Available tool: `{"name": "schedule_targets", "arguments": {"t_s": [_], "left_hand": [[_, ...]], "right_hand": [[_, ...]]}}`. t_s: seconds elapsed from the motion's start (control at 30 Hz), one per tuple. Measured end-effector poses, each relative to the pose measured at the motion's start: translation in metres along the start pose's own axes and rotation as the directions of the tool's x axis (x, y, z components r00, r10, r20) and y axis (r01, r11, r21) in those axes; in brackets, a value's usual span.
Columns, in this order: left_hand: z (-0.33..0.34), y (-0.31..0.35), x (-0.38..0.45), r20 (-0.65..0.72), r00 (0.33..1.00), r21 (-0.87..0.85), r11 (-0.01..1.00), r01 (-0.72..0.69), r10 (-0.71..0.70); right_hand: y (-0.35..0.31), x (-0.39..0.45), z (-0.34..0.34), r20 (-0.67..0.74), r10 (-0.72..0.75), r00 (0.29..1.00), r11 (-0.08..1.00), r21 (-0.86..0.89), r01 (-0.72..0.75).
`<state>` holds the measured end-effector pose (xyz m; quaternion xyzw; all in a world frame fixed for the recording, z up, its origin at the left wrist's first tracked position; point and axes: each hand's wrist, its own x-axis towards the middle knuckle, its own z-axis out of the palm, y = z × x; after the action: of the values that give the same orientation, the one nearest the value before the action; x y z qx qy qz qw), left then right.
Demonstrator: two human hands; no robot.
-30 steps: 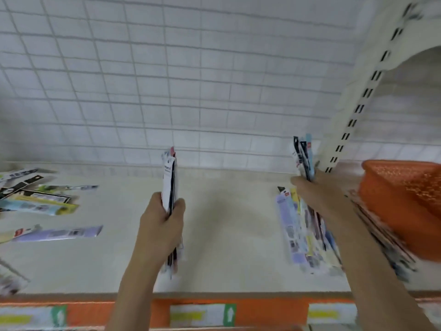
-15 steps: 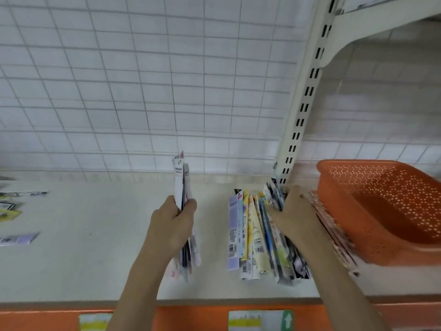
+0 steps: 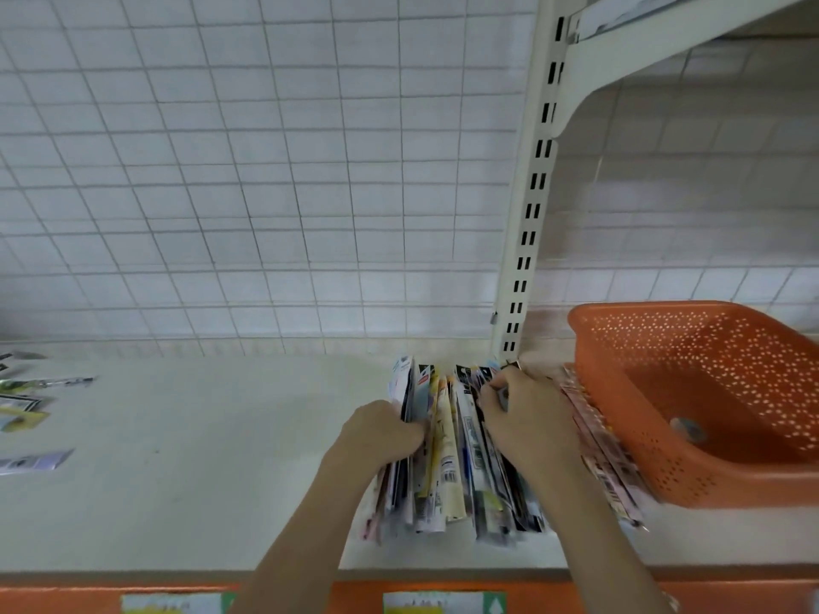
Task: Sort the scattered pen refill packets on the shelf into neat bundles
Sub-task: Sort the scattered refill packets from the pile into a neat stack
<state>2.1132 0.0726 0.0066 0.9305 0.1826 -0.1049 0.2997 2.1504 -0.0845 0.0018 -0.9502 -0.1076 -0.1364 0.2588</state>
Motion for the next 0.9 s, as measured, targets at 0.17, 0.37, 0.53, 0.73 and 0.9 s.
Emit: {"name": "schedule_targets", "arguments": {"t_s": [0.17,0.37,0.53,0.73,0.9], "left_hand": [[-0.001,0.005,-0.002,-0.113,0.993,-0.057,0.998,0.038,-0.044],[-0.009,-0.015,-0.007,-0.164,0.986,-0.064,0.997,-0.038,0.028],[-0.020,-0.059,-0.017,-0.318,0.948,-0.092,0.994,-0.053,0.021],[-0.046,-0.133,-0.034,-0.487,0.873,-0.076,0.997,-0.034,-0.008],[-0.071,-0.200,-0.045,-0.559,0.829,0.014,1.000,-0.022,0.026]], "right_hand": [[0.004,0.000,-0.001,-0.002,-0.026,1.000,1.000,0.015,0.026],[-0.007,0.002,-0.001,-0.025,-0.088,0.996,0.995,-0.042,0.087],[-0.034,0.001,0.009,0.012,-0.149,0.989,0.989,0.019,0.149],[-0.090,-0.011,0.037,0.077,-0.224,0.972,0.971,0.101,0.216],[-0.151,-0.037,0.074,0.126,-0.268,0.955,0.960,0.122,0.253]]}}
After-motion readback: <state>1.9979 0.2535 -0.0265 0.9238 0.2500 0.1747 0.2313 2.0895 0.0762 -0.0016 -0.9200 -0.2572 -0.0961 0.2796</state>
